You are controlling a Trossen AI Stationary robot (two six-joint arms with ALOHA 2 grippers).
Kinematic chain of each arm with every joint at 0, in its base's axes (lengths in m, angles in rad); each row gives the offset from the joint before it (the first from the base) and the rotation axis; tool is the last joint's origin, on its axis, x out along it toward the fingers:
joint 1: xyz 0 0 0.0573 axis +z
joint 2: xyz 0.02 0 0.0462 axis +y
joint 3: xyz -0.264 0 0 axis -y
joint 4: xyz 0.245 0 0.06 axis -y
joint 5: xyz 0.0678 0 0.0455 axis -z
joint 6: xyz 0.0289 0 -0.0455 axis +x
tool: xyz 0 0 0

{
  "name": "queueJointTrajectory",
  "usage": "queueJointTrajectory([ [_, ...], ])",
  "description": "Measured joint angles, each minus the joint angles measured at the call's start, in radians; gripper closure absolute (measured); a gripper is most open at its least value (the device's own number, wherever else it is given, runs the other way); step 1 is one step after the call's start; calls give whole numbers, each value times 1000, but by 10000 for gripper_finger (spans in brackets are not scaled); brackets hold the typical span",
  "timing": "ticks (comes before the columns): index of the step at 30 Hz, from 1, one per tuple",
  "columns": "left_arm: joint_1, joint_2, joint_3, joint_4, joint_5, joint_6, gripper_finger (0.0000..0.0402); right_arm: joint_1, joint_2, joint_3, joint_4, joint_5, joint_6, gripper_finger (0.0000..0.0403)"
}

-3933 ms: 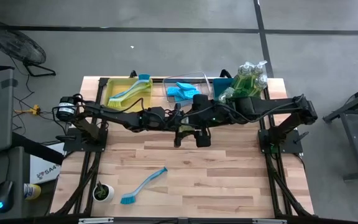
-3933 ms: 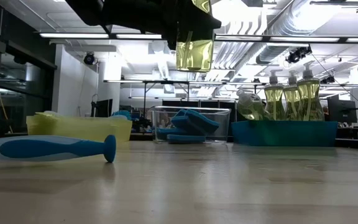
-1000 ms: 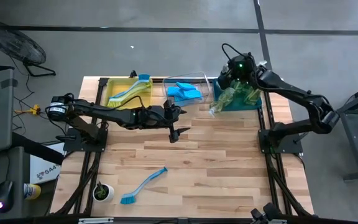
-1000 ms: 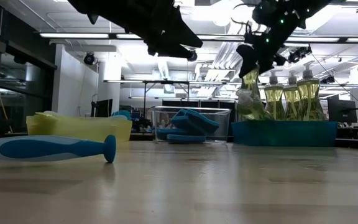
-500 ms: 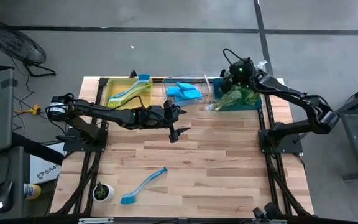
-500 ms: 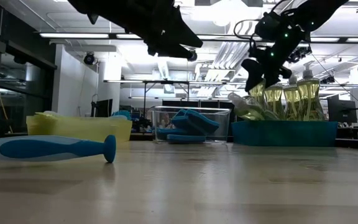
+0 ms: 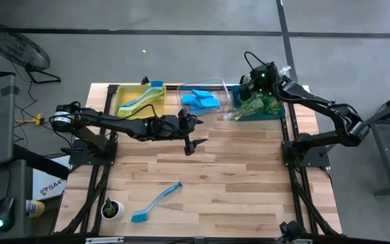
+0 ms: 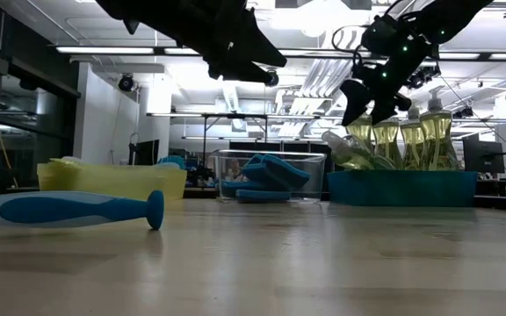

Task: Pick & Place Kitchen Sink Supplies
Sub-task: Put the dish soap into the blue bin, then put the blue dish brush into the yellow bin

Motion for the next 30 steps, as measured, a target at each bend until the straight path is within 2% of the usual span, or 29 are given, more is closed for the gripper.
queueJointTrajectory([
  [2,0,0,0,0,0,0,43,0,0,0,8,-8,2,28],
  [5,0,0,0,0,0,0,43,0,0,0,30,-16,13,15],
  [12,0,0,0,0,-1,0,43,0,-46,0,44,-21,13,18],
  [21,0,0,0,-1,-5,-7,43,2,-224,0,79,1,-11,21],
  [26,0,-39,-3,-69,-54,-8,43,10,-349,0,84,-104,-8,21],
  [30,-3,-108,-2,-203,-75,-32,43,48,-440,0,79,-196,2,22],
])
